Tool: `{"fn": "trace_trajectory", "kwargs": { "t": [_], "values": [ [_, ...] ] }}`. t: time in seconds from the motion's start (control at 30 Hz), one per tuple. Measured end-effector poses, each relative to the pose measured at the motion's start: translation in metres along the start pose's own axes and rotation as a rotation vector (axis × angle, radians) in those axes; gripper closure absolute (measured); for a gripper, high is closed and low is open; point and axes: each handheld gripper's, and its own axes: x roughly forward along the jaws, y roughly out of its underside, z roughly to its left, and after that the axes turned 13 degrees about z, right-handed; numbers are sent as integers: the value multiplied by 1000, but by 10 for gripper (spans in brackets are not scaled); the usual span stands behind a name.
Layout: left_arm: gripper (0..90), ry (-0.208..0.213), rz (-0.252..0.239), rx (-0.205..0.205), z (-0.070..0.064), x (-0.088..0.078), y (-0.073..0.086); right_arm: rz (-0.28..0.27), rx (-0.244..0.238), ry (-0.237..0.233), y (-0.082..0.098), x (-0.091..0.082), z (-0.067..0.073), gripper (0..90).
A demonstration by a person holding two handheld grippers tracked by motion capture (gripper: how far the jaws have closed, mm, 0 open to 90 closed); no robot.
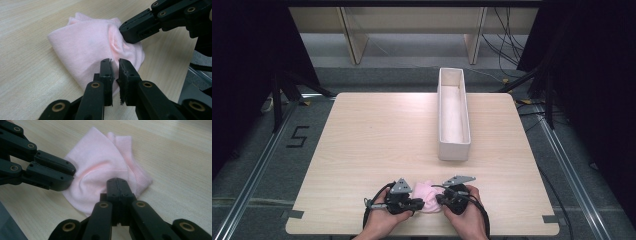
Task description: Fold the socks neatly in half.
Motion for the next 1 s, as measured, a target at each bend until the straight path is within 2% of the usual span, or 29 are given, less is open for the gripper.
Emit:
{"fn": "trace_trajectory", "kwargs": {
  "t": [0.03,0.13,0.17,0.23,0.33,0.43,0.47,0.5,0.53,0.57,0.6,0.63,0.67,0.7,0.73,0.77,0.8,0.9,1.0],
  "values": [
    [800,2,-2,-2,0,0,0,-4,1,15,0,0,0,899],
    [776,2,-9,0,0,-1,0,-10,19,2,0,1,-1,899],
    [768,19,-36,-10,1,-4,1,6,16,0,0,0,-1,896],
    [758,12,-70,-10,1,-8,1,23,33,-20,-1,-1,-2,875],
    [776,-2,-87,13,1,-15,2,11,60,-12,-1,-6,-2,829],
    [789,10,-76,16,1,-17,3,-9,79,-25,-3,-12,-4,812],
    [789,9,-70,21,1,-17,3,-64,38,-19,-5,-13,-7,793],
    [781,12,-70,19,1,-16,4,-75,35,11,-9,-18,-11,772],
    [776,4,-69,20,1,-16,4,-88,69,1,-11,-18,-11,766],
    [769,4,-75,24,1,-16,3,-96,33,23,-13,-19,-16,760],
    [762,4,-65,33,1,-17,3,-84,46,9,-15,-20,-18,752],
    [757,-1,-69,35,2,-17,3,-88,30,12,-16,-21,-21,743],
    [753,-1,-69,35,2,-17,3,-76,75,15,-17,-22,-20,735],
    [747,-15,-75,38,2,-18,3,-105,50,26,-18,-21,-23,731],
    [744,-15,-75,38,2,-18,3,-105,50,26,-18,-21,-23,731],
    [744,-32,-72,45,3,-20,2,-81,82,18,-19,-24,-22,724],
    [745,-18,-79,37,3,-21,2,-83,70,17,-20,-24,-24,718],
    [754,-25,-74,53,4,-23,2,-96,58,30,-19,-24,-28,709],
    [766,-22,-71,57,2,-24,2,-88,80,13,-18,-23,-29,707]
  ]
}}
